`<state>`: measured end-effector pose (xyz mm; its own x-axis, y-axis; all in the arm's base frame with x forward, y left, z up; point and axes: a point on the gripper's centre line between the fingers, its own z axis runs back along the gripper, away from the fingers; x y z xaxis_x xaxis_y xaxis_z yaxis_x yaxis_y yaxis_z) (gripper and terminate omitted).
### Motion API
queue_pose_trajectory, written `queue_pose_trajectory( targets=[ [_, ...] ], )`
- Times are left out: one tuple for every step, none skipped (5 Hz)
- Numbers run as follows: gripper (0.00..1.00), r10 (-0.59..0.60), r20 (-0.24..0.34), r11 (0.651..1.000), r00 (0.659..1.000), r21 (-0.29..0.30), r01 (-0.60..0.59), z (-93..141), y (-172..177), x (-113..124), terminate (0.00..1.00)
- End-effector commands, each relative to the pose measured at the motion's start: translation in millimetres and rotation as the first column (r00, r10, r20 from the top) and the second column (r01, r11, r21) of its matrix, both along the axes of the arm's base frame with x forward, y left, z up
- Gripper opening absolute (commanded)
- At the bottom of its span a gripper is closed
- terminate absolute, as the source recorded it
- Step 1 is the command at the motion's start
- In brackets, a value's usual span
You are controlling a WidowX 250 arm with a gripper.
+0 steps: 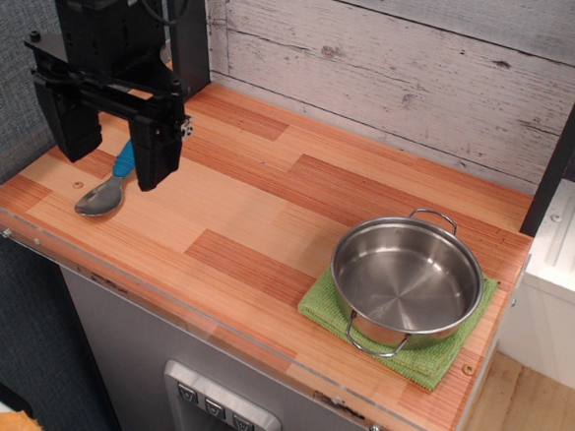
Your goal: Place the blue spoon to the left of the pot
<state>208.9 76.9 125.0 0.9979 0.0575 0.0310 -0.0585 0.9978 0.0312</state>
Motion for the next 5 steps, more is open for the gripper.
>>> queue_pose_trajectory(
  targets=[
    [1.0,0.0,0.0,1.0,1.0,0.0,0.0,0,0,0,0.0],
    [1.0,-0.029,0.003,0.999,1.0,0.014,0.029,-4,10,11,0.0],
    [1.0,-0.049,0.03,0.999,0.998,0.018,0.048,-10,25,30,0.0],
    [1.0,-0.067,0.049,0.995,0.997,0.076,0.063,-20,40,52,0.0],
    [1.0,-0.091,0.088,0.99,0.992,0.115,0.081,-32,58,76,0.0]
  ],
)
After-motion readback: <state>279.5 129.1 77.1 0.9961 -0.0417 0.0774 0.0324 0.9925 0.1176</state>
